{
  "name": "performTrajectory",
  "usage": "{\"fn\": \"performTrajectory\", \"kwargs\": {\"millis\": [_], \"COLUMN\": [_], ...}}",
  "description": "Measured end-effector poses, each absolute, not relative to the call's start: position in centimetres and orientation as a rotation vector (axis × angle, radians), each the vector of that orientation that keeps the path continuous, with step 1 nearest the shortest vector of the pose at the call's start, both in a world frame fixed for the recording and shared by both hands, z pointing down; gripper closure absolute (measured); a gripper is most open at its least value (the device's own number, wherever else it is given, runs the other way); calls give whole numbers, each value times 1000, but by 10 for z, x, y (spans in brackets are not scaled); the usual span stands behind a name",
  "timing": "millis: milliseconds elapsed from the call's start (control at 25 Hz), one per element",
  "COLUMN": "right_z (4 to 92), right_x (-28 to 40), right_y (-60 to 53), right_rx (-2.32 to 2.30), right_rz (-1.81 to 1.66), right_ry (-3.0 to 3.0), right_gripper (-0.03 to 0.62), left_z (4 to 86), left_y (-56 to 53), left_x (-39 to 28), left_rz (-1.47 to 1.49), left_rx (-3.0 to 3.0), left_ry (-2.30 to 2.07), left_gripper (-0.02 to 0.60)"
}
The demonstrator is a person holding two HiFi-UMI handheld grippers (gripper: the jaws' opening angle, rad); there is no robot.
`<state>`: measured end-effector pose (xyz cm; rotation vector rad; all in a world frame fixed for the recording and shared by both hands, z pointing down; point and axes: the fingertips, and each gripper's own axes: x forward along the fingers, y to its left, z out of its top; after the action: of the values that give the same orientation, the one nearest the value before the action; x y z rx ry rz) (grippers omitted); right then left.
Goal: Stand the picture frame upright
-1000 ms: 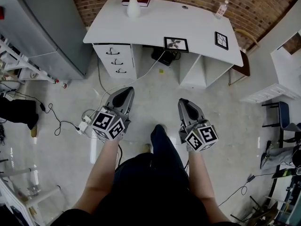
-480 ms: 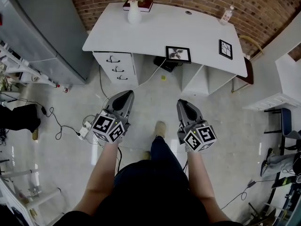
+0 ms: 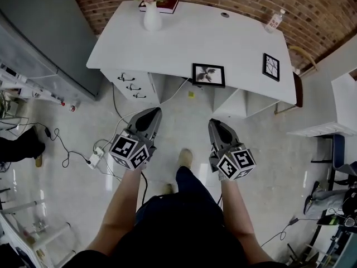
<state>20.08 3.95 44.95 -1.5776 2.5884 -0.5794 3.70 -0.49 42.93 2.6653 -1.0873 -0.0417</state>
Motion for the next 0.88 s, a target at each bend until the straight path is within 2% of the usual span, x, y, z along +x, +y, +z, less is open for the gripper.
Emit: {"fn": "performTrajectory", "kwargs": {"millis": [880], "right_z": [537], "right_x": [264], "right_y": [-78], "right_rx": [-1626], "right_rz": [-986], "right_ry": [2364], "right_gripper": [589], "left_z": [506], "left_y": [-108], "left_x": [115], "left_rz": [89], "left_rx": [2567], "left_ry": [-953], "left_gripper": [580]}}
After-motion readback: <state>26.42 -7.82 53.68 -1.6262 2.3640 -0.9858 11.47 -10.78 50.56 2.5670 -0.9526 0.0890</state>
